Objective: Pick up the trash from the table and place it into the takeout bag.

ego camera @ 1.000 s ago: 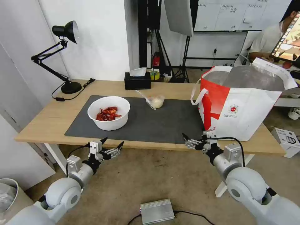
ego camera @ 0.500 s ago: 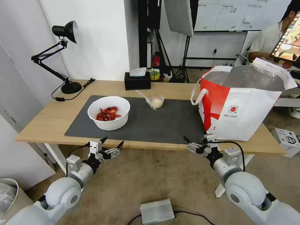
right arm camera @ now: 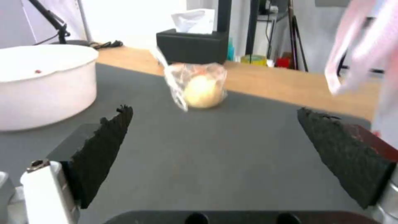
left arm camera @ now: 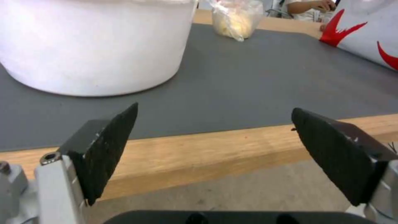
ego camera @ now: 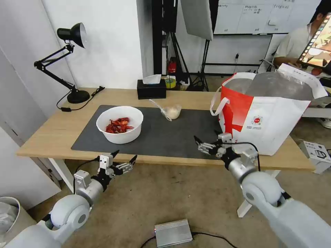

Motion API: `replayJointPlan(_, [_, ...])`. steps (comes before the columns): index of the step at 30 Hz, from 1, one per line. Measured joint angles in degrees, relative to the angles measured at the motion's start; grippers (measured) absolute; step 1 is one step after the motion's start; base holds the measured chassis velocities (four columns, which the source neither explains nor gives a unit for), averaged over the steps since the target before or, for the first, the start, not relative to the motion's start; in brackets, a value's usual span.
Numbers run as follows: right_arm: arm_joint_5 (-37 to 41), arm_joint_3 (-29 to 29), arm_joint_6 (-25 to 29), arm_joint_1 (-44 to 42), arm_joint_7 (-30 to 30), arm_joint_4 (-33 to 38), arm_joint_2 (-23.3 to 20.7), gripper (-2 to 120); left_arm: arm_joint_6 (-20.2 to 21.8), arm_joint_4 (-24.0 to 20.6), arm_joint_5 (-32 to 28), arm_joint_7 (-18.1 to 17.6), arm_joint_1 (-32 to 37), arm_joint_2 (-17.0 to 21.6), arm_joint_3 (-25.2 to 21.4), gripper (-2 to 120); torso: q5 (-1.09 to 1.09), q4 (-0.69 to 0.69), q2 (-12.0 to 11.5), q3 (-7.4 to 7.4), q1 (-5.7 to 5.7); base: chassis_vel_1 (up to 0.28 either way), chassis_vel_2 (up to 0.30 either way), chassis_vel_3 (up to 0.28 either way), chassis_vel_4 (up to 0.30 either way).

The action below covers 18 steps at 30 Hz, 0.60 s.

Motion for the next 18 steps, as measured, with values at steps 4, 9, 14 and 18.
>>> replayJointPlan(4, [1.0,-4.7,-0.1,6.7,0.0,-5.1,1.3,100,0.1,0.0,0.0,0.0,0.0,0.0,0.0,100,0.02,0.00,0.0,0.00,0.00,0.000,0.000,0.000,0.000])
replayJointPlan(9, [3.3,-10.2,-0.7,15.7,0.1,-12.8,4.0,100,0.1,-0.1,-0.1,-0.1,0.0,0.1,0.0,100,0.02,0.00,0.0,0.00,0.00,0.000,0.000,0.000,0.000])
replayJointPlan(14, [5.7,-13.8,-2.0,22.5,0.4,-18.3,6.4,100,0.2,-0.1,-0.1,-0.1,0.1,0.1,-0.2,100,0.02,0.00,0.0,0.00,0.01,0.000,0.000,0.000,0.000])
replayJointPlan(18, [8.3,-17.6,-3.7,28.7,1.6,-23.2,9.6,100,0.2,-0.1,-0.1,-0.1,0.2,0.1,-0.3,100,0.02,0.00,0.0,0.00,0.01,0.000,0.000,0.000,0.000])
